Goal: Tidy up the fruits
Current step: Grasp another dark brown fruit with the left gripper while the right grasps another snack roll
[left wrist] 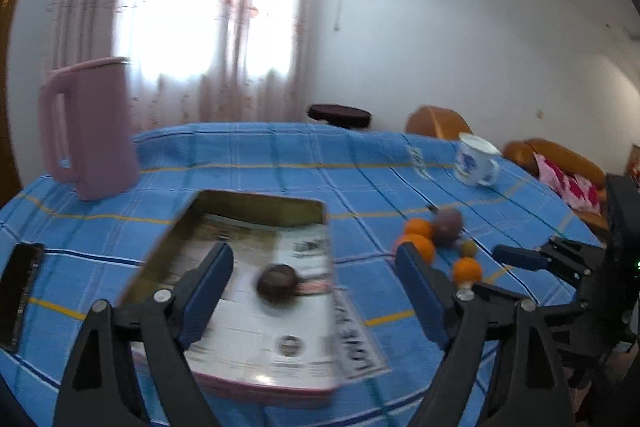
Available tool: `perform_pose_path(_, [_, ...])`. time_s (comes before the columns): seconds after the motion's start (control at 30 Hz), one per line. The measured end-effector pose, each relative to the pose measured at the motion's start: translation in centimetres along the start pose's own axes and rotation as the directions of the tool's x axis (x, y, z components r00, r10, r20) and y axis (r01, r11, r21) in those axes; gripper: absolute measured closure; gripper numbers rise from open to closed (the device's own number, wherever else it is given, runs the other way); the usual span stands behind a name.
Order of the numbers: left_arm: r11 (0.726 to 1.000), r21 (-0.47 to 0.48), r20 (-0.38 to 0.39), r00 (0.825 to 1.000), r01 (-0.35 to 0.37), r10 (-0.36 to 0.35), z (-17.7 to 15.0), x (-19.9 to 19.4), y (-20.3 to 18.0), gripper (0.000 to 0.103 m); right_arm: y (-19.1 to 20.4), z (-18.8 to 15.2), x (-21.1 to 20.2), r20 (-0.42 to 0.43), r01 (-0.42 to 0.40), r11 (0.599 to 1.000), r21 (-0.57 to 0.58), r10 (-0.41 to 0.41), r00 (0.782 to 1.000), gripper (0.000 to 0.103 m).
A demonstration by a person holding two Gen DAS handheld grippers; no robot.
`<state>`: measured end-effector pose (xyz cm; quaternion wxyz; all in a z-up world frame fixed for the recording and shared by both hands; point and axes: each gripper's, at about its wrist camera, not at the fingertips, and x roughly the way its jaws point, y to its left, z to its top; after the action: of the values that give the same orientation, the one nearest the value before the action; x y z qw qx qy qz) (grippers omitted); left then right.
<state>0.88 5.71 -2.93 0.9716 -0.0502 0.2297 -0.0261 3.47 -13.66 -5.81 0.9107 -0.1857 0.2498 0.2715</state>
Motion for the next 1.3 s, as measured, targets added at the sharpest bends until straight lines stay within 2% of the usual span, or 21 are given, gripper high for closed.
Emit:
perform_pose_path(0.17, [0.998, 0.058, -0.053, 0.998, 0.028, -0.025, -0.7, 1.7, -2.9, 0.017, 0.3, 0.1, 0.4, -0.009, -0.045, 0.999, -0.006, 0.045, 0.999, 0.053])
perform_pose_path(0.4, [0.997, 0.075, -0.086, 0.996, 0.033, -0.026, -1.2, 2.7, -4.0, 0.017, 0.9, 0.0, 1.9, -0.091, -0.086, 0.996, -0.034, 0.083, 0.992, 0.053])
perform_pose_path(0.43, [0.996, 0.078, -0.087, 0.996, 0.037, -0.03, -1.3, 2.8, -4.1, 0.017, 1.0, -0.1, 2.0, -0.096, -0.085, 0.996, -0.041, 0.081, 0.992, 0.054])
perform_pose_path(0.47, [0.996, 0.083, -0.089, 0.995, 0.039, -0.032, -1.3, 2.9, -4.3, 0.017, 1.1, -0.1, 1.9, -0.095, -0.077, 0.996, -0.051, 0.072, 0.993, 0.059])
perform_pose_path(0.53, [0.995, 0.086, -0.094, 0.995, 0.044, -0.036, -1.5, 3.0, -4.4, 0.017, 1.0, -0.2, 1.8, -0.084, -0.078, 0.996, -0.043, 0.074, 0.994, 0.06])
perform_pose_path(0.7, [0.994, 0.087, -0.102, 0.993, 0.063, -0.054, -1.3, 3.2, -4.9, 0.017, -0.8, -0.5, 0.1, 0.021, -0.097, 0.994, 0.058, 0.096, 0.995, 0.061])
perform_pose_path(0.87, [0.986, 0.136, -0.118, 0.99, 0.094, -0.078, -0.9, 3.8, -6.8, 0.019, -3.0, -0.8, -0.8, 0.077, -0.041, 0.986, 0.163, 0.028, 0.997, 0.061])
perform_pose_path(0.93, [0.982, 0.154, -0.15, 0.985, 0.107, -0.083, -1.0, 4.6, -7.5, 0.023, -3.8, -1.0, -1.0, 0.079, -0.004, 0.983, 0.185, -0.011, 0.997, 0.061])
perform_pose_path(1.03, [0.979, 0.149, -0.229, 0.968, 0.142, -0.105, -1.2, 6.7, -8.1, 0.039, -4.8, -1.3, -1.1, 0.079, 0.015, 0.976, 0.216, -0.033, 0.996, 0.06])
perform_pose_path(1.1, [0.977, 0.131, -0.274, 0.953, 0.171, -0.13, -1.3, 7.6, -8.3, 0.054, -5.2, -1.4, -1.1, 0.085, 0.02, 0.973, 0.229, -0.041, 0.996, 0.06])
perform_pose_path(1.17, [0.972, 0.113, -0.315, 0.935, 0.208, -0.164, -1.5, 8.3, -8.6, 0.055, -5.6, -1.6, -1.1, 0.085, 0.007, 0.968, 0.249, -0.029, 0.996, 0.06])
perform_pose_path(1.27, [0.968, 0.097, -0.364, 0.913, 0.232, -0.182, -1.8, 9.2, -8.8, 0.072, -5.7, -1.7, -1.3, 0.097, 0.002, 0.967, 0.254, -0.028, 0.995, 0.06])
perform_pose_path(1.3, [0.967, 0.096, -0.368, 0.911, 0.237, -0.187, -1.9, 9.2, -9.0, 0.073, -5.7, -1.7, -1.4, 0.101, 0.003, 0.967, 0.254, -0.029, 0.994, 0.06])
